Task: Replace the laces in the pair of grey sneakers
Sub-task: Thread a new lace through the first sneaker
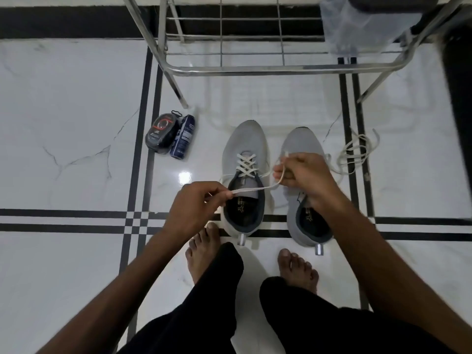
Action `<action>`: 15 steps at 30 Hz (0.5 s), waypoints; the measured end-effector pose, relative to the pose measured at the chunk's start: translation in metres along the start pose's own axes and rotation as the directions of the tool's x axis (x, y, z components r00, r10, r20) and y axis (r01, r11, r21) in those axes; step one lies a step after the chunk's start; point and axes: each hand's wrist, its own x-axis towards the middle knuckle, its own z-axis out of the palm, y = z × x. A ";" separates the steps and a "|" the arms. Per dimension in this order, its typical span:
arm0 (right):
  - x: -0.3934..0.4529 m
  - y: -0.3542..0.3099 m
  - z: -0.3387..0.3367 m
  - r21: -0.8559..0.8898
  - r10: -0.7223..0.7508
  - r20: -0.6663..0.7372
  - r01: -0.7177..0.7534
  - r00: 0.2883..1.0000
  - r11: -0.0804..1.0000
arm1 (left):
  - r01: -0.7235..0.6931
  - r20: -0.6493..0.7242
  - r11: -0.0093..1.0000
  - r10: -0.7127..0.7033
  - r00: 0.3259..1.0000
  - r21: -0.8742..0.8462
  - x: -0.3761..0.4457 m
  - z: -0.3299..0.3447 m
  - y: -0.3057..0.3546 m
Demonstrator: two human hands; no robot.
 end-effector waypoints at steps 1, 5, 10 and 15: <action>-0.002 0.010 0.000 -0.359 -0.129 -0.043 0.105 0.991 0.927 | -0.014 0.001 1.000 0.014 1.000 0.028 0.002 0.002 -0.005; -0.030 0.021 0.020 -0.520 -0.453 0.307 0.546 0.837 0.657 | -0.025 0.121 1.000 0.026 0.992 -0.011 0.013 0.015 -0.005; -0.029 0.024 0.041 -0.360 -0.375 0.400 0.520 0.836 0.775 | 0.002 0.081 0.986 0.012 0.997 -0.169 0.025 0.017 -0.004; -0.015 0.023 0.038 -0.471 -0.457 0.299 0.546 0.838 0.693 | 0.052 -0.096 0.970 -0.077 0.992 -0.237 0.026 0.014 -0.020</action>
